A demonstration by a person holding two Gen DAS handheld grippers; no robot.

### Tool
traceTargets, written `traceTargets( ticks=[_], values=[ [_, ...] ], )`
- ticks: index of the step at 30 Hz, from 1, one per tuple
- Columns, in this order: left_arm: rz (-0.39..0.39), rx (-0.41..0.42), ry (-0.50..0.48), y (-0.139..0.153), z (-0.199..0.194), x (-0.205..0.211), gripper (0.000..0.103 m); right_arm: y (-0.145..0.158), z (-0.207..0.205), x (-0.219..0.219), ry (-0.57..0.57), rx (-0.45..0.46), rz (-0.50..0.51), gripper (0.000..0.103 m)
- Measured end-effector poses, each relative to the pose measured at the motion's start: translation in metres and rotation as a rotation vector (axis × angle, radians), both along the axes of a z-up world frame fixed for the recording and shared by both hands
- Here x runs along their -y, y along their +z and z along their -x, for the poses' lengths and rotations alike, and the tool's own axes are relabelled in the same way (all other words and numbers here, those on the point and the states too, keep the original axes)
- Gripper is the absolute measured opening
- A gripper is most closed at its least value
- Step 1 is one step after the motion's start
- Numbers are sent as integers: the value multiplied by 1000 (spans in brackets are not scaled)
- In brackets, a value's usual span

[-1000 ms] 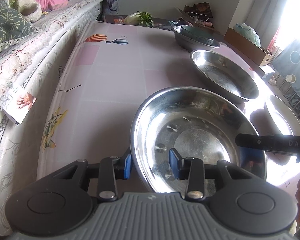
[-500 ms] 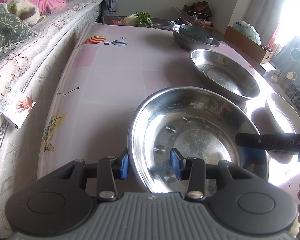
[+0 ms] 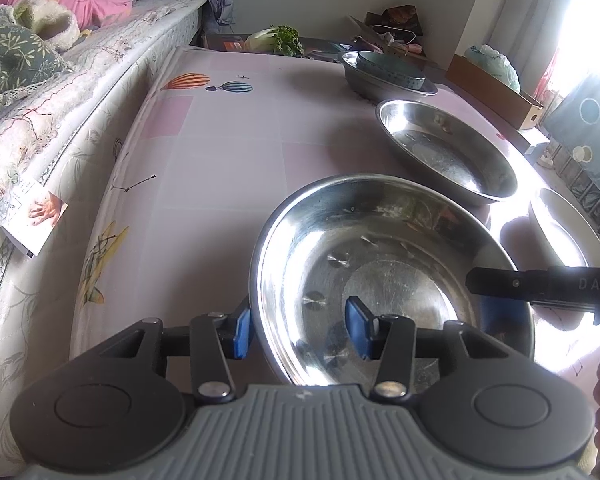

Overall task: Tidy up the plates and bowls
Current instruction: 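Lift the large steel basin off the table with both tools, then carry the held basin with both tools toward another steel basin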

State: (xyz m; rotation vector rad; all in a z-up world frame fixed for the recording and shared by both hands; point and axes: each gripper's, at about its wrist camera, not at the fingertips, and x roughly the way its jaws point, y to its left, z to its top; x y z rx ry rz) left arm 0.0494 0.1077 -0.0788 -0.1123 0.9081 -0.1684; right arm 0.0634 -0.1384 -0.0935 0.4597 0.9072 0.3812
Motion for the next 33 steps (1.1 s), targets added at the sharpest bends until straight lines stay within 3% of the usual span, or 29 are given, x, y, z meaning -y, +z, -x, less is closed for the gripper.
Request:
traceTargets(
  ticks=[33],
  values=[
    [6,2,23,3,7,-8,48,3,-13,-10,28,21,27,27]
  ],
)
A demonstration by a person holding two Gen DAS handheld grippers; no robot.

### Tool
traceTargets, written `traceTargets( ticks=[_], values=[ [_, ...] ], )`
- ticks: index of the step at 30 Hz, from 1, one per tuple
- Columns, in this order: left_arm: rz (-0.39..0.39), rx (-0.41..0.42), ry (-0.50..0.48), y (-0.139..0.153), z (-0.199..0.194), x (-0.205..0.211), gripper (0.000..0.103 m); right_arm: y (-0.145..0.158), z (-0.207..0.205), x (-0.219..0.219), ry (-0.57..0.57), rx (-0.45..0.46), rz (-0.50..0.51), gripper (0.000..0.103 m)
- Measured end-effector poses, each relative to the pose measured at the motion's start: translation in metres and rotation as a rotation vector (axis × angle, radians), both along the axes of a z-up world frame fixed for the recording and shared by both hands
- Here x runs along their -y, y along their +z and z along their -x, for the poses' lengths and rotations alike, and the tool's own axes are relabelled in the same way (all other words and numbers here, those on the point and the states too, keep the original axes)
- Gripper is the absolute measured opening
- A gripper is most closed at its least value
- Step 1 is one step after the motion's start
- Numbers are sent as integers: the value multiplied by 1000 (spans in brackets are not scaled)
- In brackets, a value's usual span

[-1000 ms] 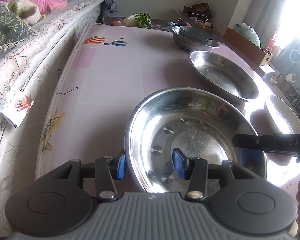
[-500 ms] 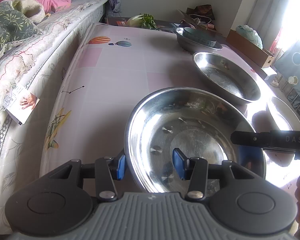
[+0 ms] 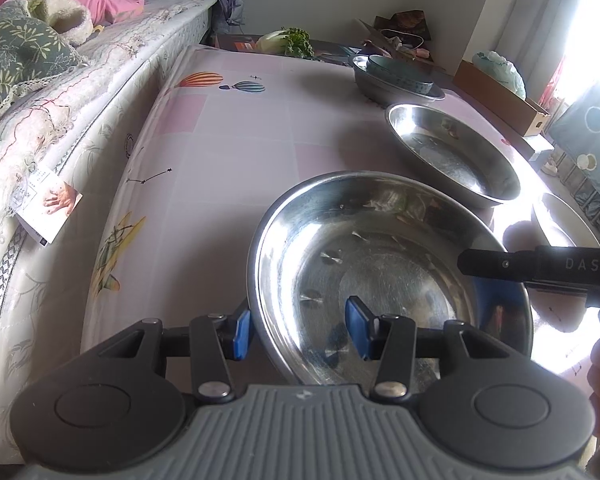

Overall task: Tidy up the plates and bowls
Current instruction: 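Carry the held basin with both tools toward another steel basin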

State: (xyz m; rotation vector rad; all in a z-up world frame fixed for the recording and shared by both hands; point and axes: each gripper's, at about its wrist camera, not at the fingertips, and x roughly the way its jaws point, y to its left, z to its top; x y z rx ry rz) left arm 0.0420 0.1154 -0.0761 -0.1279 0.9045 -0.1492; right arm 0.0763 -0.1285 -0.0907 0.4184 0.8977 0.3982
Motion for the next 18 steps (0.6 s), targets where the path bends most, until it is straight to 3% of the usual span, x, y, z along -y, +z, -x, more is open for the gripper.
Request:
traceTargets(
  ticks=[18],
  values=[
    [-115,17,-14,-4,0,13,47,0,7,-6,18,40,83,26]
  ],
)
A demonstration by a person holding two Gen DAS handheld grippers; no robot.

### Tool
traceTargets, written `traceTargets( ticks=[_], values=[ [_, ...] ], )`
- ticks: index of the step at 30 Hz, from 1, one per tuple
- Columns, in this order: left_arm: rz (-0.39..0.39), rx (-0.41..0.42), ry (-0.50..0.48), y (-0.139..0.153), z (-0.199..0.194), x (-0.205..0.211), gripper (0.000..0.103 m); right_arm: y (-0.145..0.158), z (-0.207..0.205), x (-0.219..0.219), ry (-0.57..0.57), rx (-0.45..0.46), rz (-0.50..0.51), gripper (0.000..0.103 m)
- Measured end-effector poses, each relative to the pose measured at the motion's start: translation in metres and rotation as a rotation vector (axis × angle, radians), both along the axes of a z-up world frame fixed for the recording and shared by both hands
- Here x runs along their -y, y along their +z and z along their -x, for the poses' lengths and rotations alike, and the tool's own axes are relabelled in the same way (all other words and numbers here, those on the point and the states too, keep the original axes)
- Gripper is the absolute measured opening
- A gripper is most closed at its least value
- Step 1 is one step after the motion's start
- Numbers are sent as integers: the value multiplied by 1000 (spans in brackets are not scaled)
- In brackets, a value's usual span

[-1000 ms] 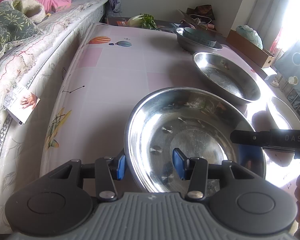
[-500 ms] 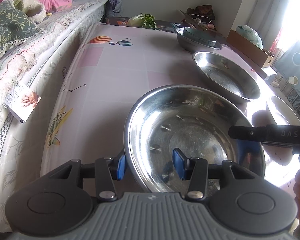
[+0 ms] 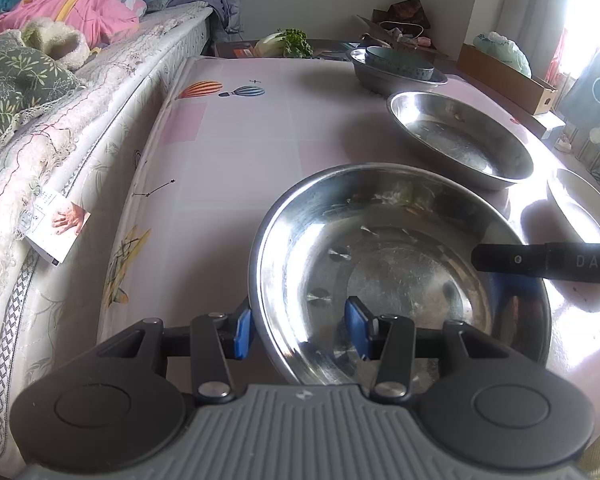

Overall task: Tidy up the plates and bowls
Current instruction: 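Carry the held basin with both tools toward another steel basin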

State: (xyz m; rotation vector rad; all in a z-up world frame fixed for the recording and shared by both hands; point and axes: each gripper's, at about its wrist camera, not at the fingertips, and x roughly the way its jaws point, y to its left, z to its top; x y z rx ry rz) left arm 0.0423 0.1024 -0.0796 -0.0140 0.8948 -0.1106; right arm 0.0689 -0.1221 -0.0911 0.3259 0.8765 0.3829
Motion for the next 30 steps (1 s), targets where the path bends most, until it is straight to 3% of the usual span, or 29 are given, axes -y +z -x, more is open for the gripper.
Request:
traceTargets(
  ticks=[26,30],
  values=[
    [90,28,13,8,2,-13,46,5,-6,6,17,6,-54,25],
    [138,42,20,10,3,-22,38,6,-10,6,16,1,-49,24]
  ],
)
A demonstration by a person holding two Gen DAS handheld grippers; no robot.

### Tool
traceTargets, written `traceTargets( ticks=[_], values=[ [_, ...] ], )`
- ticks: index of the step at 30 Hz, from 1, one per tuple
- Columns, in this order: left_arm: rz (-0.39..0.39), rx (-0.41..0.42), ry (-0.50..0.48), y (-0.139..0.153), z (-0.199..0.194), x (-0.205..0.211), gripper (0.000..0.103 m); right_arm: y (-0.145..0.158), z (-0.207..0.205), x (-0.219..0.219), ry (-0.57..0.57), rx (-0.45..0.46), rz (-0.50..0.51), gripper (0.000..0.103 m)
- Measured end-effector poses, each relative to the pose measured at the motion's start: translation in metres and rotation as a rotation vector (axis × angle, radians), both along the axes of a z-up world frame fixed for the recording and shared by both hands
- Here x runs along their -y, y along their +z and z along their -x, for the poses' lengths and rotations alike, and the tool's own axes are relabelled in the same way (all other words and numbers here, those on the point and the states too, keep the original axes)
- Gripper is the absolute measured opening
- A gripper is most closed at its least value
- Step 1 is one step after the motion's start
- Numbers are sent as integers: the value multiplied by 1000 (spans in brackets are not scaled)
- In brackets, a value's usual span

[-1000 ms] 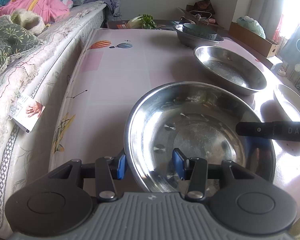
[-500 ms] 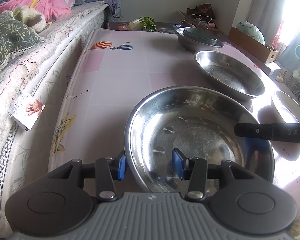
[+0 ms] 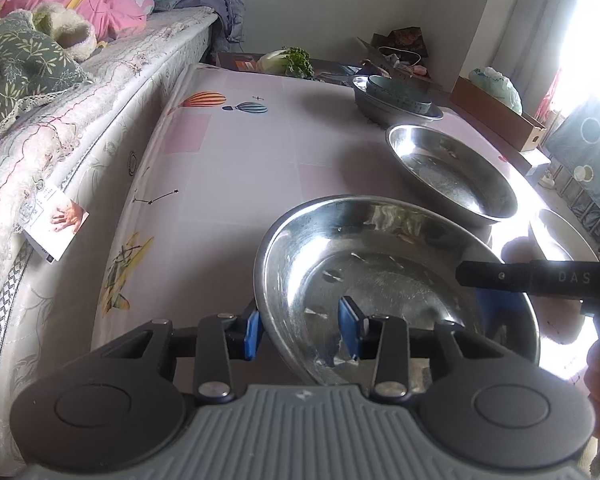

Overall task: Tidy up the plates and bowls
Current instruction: 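Carry the held basin with both tools toward another steel basin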

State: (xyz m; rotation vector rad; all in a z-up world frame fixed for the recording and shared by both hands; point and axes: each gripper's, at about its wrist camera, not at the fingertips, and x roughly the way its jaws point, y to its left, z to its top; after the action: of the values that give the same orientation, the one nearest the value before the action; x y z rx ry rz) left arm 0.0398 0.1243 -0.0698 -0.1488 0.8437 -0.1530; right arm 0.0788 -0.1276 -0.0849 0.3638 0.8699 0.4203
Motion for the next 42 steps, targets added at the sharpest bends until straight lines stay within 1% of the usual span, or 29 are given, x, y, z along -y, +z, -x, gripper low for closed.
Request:
traceTargets(
  ticks=[3,7,8,11,14,18,28,33,42],
  values=[
    [36,-4,3,-3,-1,-7,35,-1,-2,-3,-4,-2,17,22],
    [66,-24,7,-10,-4,-14,26,-5,-3,-6,-13,-19,48,20],
    [74,-29,8,-12,-5,-16,24,-6,-3,-6,-15,-23,55,18],
    [89,-28,12,-15,-4,-21,19,-7,-2,-7,-7,-9,82,13],
    [115,-27,16,-18,-5,-27,14,-6,0,-12,11,17,129,12],
    [124,-20,12,-19,-5,-31,14,-4,2,-19,28,45,181,12],
    [90,-2,-4,-19,-8,-27,14,-4,6,-22,32,76,208,12],
    [89,7,9,-19,-7,-27,14,-2,13,-33,34,113,272,13],
    [83,17,22,-16,-5,-30,15,3,14,-35,36,135,257,13]
  ],
)
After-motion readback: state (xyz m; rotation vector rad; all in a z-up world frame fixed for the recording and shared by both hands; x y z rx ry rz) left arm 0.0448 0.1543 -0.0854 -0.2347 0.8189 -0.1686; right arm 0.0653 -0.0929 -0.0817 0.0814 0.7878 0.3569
